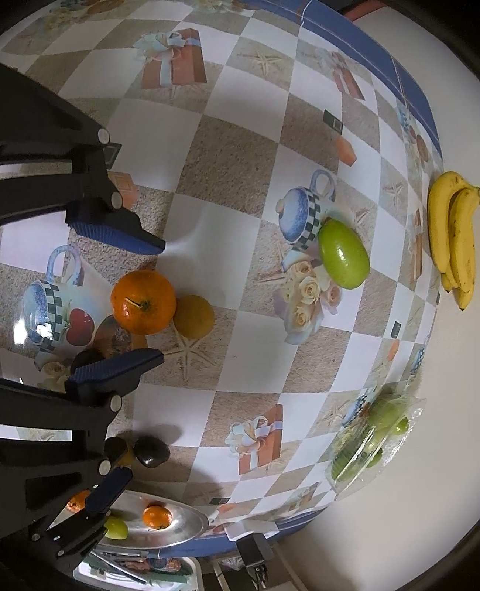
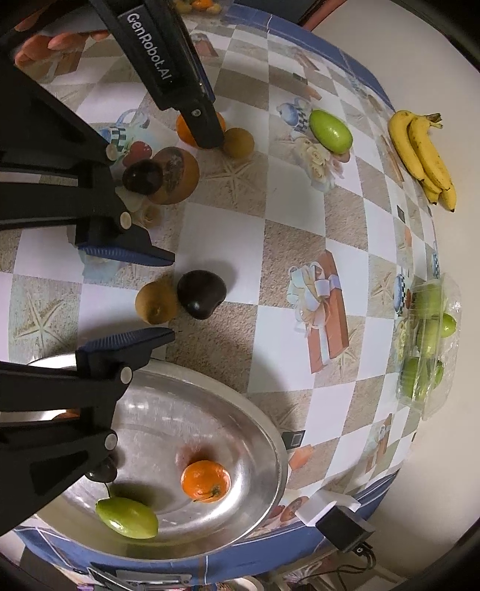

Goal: Organize fruits
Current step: 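Close the right tool on the brown kiwi while the left tool closes on the orange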

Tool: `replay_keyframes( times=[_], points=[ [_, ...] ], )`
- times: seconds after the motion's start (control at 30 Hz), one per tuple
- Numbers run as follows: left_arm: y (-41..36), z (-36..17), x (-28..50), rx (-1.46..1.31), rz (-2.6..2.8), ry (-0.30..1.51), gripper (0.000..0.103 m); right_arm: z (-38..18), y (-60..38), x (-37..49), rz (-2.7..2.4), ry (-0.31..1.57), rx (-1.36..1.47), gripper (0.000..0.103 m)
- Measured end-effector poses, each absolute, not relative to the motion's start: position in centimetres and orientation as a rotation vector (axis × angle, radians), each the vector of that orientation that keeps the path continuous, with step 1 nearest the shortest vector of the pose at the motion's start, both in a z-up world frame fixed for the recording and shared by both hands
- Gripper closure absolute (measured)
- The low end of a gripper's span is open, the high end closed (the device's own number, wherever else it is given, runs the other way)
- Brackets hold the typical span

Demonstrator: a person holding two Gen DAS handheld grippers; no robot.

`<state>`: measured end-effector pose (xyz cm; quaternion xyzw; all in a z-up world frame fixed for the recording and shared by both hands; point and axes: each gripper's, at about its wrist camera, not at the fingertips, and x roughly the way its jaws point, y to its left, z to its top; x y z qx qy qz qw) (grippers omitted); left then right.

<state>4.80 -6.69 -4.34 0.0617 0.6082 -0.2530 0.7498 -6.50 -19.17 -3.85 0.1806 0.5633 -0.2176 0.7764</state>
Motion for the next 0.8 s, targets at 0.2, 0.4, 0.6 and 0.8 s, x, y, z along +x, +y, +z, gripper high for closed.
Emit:
replay_keyframes(
  times=[0.2, 0.4, 0.6, 0.8],
  points=[
    [-7.1, -4.6, 4.9, 0.154, -0.549, 1.327, 0.056, -4.1, -19.1, -6.2, -0.487, 1.238, 0.367, 0.076],
    [-7.1, -4.5, 4.8, 0.159, -0.557, 1.322, 0.063, -4.4, -19.0, -6.0, -0.495, 1.25, 0.359, 0.077],
    [-7.0, -4.3, 4.9, 0.154, -0.559, 1.317, 0.064, -4.4, -19.0, -5.9, -0.497, 1.251, 0.359, 0.078],
    [-6.7, -3.0, 4.6, 0.144, -0.572, 1.285, 0.064, -3.7, -18.9, -6.2, -0.481, 1.228, 0.391, 0.078]
  ],
)
